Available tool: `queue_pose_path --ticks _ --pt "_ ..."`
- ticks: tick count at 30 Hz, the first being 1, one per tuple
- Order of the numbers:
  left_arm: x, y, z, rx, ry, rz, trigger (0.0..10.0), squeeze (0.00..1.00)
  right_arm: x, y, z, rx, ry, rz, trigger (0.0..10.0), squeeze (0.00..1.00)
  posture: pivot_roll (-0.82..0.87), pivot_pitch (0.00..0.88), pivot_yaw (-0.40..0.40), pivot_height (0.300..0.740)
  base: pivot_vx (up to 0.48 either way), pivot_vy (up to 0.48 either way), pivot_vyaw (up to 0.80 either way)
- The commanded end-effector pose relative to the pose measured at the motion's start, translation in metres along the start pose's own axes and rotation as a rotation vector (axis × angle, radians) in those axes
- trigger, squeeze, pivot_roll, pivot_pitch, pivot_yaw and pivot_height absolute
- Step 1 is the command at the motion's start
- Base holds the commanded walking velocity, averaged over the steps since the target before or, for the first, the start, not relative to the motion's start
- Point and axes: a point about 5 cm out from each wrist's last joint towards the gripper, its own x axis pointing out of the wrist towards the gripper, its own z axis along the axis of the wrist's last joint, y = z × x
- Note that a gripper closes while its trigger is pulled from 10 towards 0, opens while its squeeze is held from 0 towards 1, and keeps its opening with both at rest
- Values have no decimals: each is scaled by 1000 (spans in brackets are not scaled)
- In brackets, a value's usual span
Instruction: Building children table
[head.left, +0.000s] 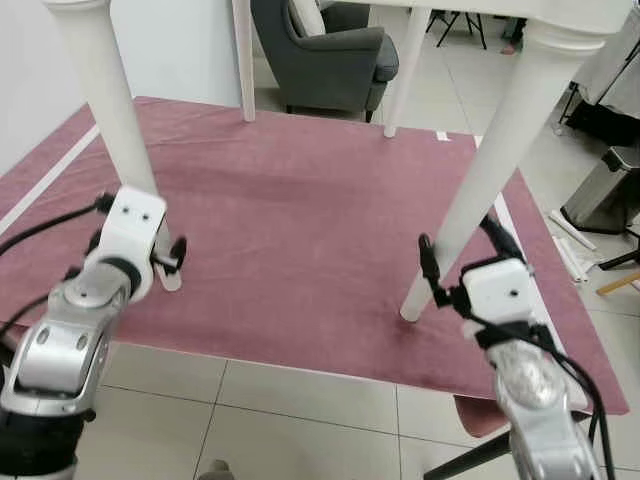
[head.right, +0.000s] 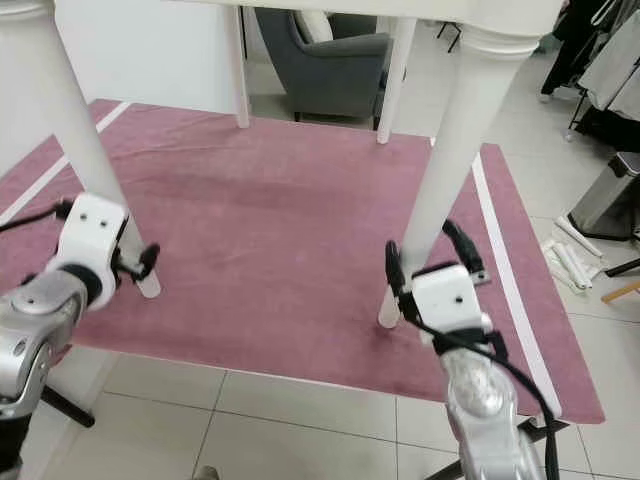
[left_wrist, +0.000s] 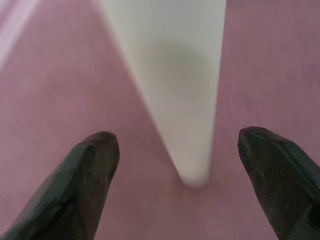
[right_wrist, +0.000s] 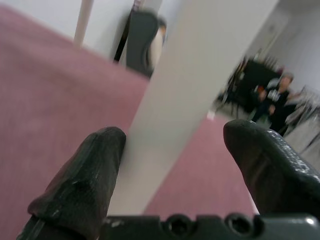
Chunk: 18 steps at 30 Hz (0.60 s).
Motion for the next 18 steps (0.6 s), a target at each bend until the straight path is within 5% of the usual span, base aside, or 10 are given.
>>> queue_pose_path --ticks 1,7,18 --pt "-28 -3 60 67 -718 -8 10000 0 -5 3 -10 14 50 -2 10000 0 122 0 0 740 0 0 0" --pt "-31 -8 42 11 -646 -62 10000 0 -18 18 -25 49 121 102 10000 0 128 0 0 740 0 0 0" --pt "-31 -10 39 12 -636 -72 10000 0 -20 20 -28 63 137 116 10000 0 129 15 -48 740 0 0 0"
